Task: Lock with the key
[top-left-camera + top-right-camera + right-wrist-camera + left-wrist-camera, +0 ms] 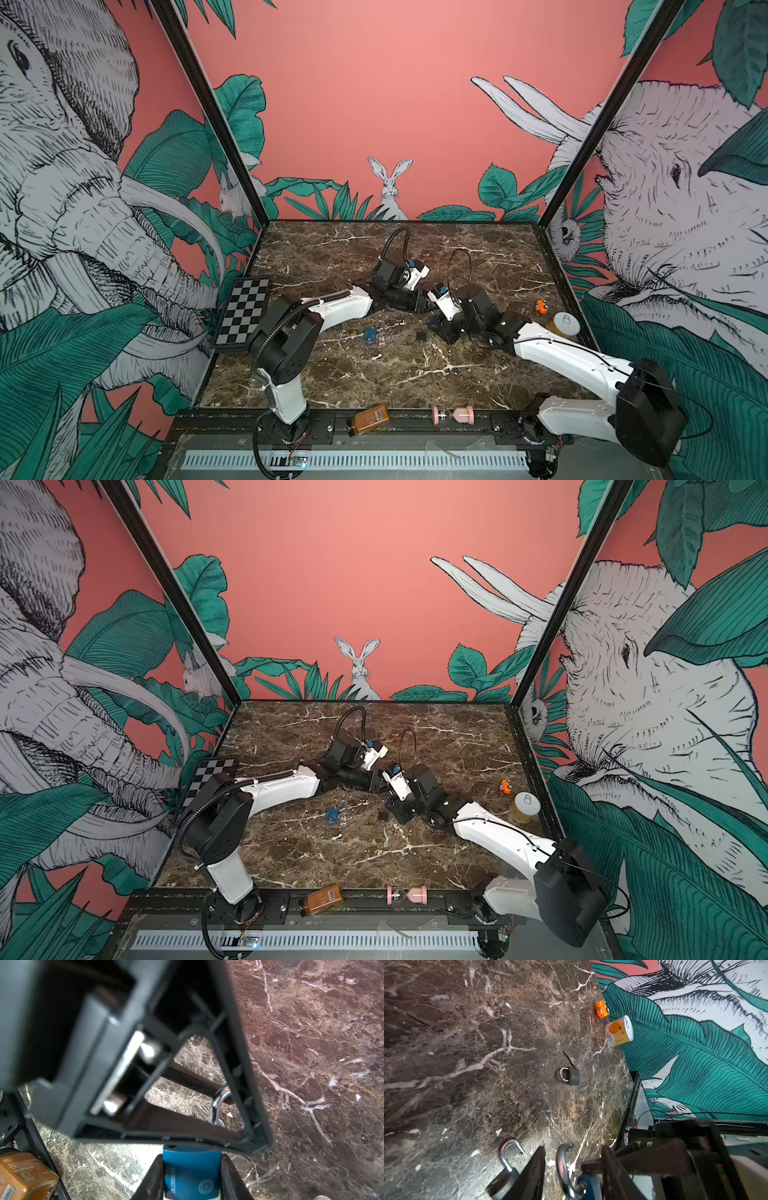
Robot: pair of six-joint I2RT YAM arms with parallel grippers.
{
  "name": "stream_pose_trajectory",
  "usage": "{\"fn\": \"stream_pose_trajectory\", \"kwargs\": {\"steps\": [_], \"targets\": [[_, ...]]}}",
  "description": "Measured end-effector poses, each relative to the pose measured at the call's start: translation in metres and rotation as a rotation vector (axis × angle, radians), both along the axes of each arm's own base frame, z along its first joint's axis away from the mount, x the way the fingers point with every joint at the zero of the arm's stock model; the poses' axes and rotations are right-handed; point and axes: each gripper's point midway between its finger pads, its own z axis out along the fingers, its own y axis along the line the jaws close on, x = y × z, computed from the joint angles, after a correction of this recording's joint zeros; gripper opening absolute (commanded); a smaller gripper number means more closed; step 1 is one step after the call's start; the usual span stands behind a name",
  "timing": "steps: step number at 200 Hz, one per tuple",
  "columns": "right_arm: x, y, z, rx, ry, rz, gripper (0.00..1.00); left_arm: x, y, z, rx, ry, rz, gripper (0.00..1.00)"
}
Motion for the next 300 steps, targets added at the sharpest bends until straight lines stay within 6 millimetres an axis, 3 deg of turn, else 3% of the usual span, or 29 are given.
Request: {"fn": "stream_pose_trajectory", "kwargs": {"steps": [43, 75, 87, 105, 130, 168, 186, 209, 246, 272, 300], "targets": [[0.0, 0.001, 0.001, 0.002, -0.004, 0.004, 0.34, 0.0, -0.001, -0.001, -0.001, 0.007, -0.005, 0.29], [-0.002, 0.003, 0.001, 0.002, -0.005, 0.01, 0.34, 0.002, -0.004, 0.0, -0.006, 0.011, -0.006, 0.11], [-0.003, 0.003, 0.0, -0.001, -0.002, 0.012, 0.34, 0.0, -0.006, 0.004, -0.023, 0.016, -0.018, 0.0], [0.0, 0.001, 0.001, -0.007, -0.01, -0.003, 0.37, 0.002, -0.008, 0.008, -0.029, 0.006, -0.014, 0.0], [0.004, 0.0, 0.003, 0.004, -0.019, -0.031, 0.48, 0.004, -0.008, 0.008, -0.032, 0.005, -0.007, 0.0], [0.027, -0.013, 0.047, 0.153, -0.104, -0.137, 0.6, 0.007, 0.005, -0.017, -0.001, 0.029, 0.102, 0.0], [0.039, -0.028, 0.073, 0.238, -0.141, -0.203, 0.61, 0.014, 0.009, -0.015, -0.047, 0.037, 0.195, 0.0], [0.053, -0.051, 0.107, 0.322, -0.205, -0.284, 0.62, 0.036, 0.005, 0.013, -0.197, 0.043, 0.33, 0.0], [0.064, -0.064, 0.16, 0.374, -0.366, -0.309, 0.62, 0.063, -0.003, 0.094, -0.52, 0.088, 0.454, 0.0], [0.065, -0.068, 0.173, 0.372, -0.418, -0.297, 0.63, 0.07, -0.003, 0.142, -0.687, 0.114, 0.462, 0.0], [0.054, -0.075, 0.177, 0.398, -0.442, -0.257, 0.61, 0.071, 0.0, 0.157, -0.754, 0.177, 0.481, 0.0]]}}
